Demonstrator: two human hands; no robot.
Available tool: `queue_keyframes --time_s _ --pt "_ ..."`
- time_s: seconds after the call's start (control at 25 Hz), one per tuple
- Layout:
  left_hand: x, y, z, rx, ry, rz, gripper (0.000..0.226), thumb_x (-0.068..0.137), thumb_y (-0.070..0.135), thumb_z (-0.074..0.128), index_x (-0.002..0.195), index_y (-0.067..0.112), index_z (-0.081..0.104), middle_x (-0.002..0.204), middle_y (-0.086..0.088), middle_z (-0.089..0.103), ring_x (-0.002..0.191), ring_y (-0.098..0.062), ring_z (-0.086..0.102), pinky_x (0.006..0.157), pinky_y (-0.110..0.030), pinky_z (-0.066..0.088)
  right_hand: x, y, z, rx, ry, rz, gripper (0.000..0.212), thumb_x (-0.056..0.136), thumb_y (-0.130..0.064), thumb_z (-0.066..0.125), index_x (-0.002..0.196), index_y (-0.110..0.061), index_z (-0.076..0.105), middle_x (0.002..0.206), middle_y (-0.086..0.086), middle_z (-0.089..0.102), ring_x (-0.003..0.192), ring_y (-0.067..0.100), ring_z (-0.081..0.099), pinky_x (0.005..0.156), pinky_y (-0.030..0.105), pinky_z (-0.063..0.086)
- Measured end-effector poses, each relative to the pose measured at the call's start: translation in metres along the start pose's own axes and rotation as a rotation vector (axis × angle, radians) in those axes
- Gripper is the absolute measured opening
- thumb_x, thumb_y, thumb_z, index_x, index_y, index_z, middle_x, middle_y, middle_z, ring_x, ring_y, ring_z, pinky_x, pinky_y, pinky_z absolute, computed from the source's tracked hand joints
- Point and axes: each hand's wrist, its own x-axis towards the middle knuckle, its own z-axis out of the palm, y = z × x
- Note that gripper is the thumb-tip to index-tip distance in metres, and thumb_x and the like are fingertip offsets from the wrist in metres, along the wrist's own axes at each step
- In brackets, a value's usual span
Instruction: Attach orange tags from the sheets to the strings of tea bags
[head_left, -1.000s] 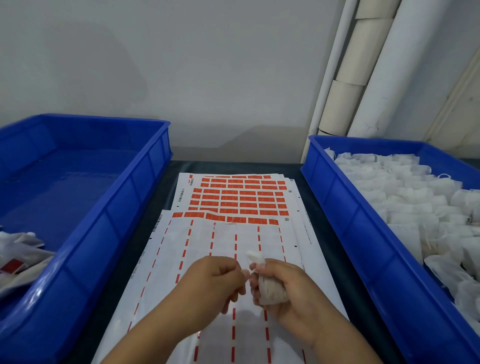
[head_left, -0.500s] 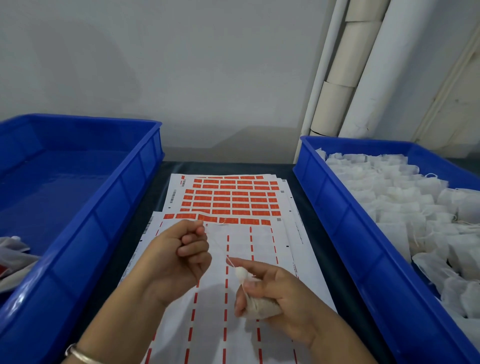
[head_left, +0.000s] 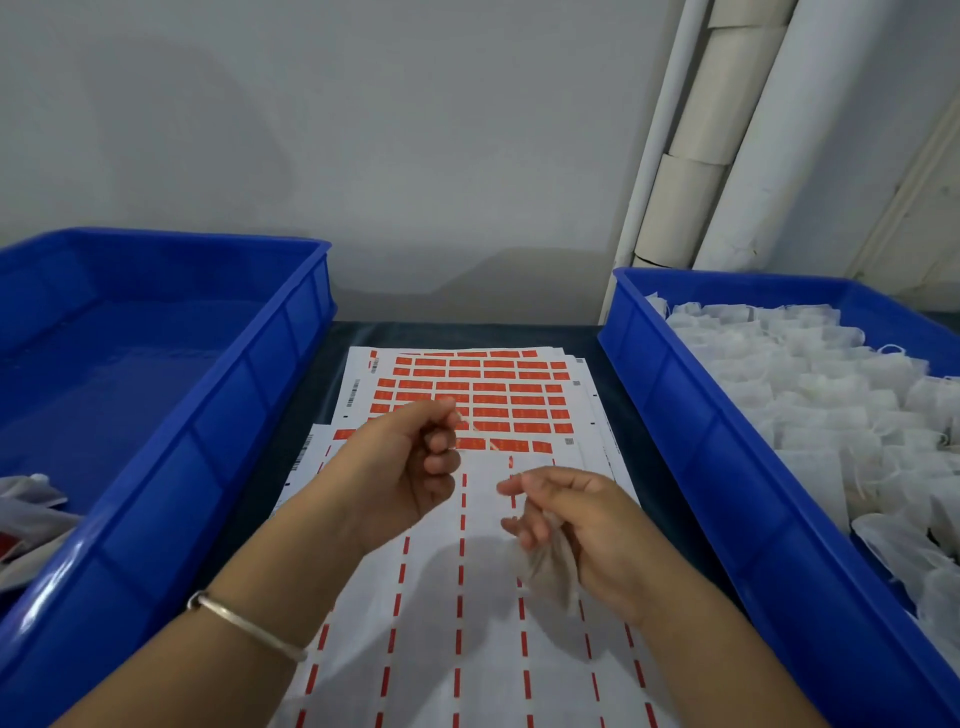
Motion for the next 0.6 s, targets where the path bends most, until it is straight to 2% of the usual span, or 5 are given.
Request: queue_keyframes --time_s 0.12,0.24,0.4,0.48,0.6 --pt "0.03 0.003 0.014 0.158 0.078 0.079 0.019 0.091 0.026 0.057 0.079 0.014 0.065 0.064 -0.005 0.063 0.051 -0.011 0.056 0.047 -0.021 0.046 0.021 -0.001 -0.015 0.041 0.223 0.028 0.019 0.093 -0.02 0.055 0.087 -0.014 0.072 0.05 0.002 0.056 0.045 0.012 0.055 0.067 0.026 0.057" --pt "0.068 -0.018 0.035 0.975 0.21 0.383 0.011 0.094 0.025 0.053 0.096 0.026 0.064 0.106 0.002 0.067 0.086 -0.013 0.061 0.074 -0.022 0.049 0.048 -0.005 -0.031 0.075 0.409 0.073 0.018 0.095 -0.02 0.053 0.088 -0.013 0.068 0.054 0.003 0.06 0.048 0.015 0.054 0.065 0.028 0.053" --pt "0.111 -0.05 0.049 1.463 0.178 0.431 0.034 0.093 0.026 0.053 0.127 0.026 0.055 0.13 0.003 0.055 0.109 -0.02 0.056 0.088 -0.029 0.046 0.08 -0.007 -0.046 0.088 0.464 0.101 0.021 0.097 -0.021 0.05 0.083 -0.014 0.064 0.057 0.006 0.057 0.049 0.015 0.049 0.062 0.028 0.048" --pt "0.126 -0.06 0.047 1.679 0.181 0.486 0.04 0.089 0.038 0.054 0.127 0.027 0.05 0.132 0.004 0.052 0.118 -0.02 0.049 0.104 -0.042 0.035 0.088 -0.007 -0.051 0.095 0.473 0.123 0.021 0.096 -0.02 0.051 0.081 -0.012 0.064 0.053 0.003 0.058 0.044 0.013 0.048 0.055 0.024 0.047" --pt "0.132 -0.065 0.042 1.667 0.199 0.562 0.042 0.087 0.045 0.051 0.127 0.03 0.046 0.134 0.007 0.047 0.126 -0.019 0.038 0.113 -0.047 0.013 0.093 -0.001 -0.056 0.033 0.538 0.147 0.022 0.094 -0.017 0.052 0.074 -0.013 0.059 0.042 -0.006 0.057 0.033 0.006 0.047 0.044 0.019 0.043"
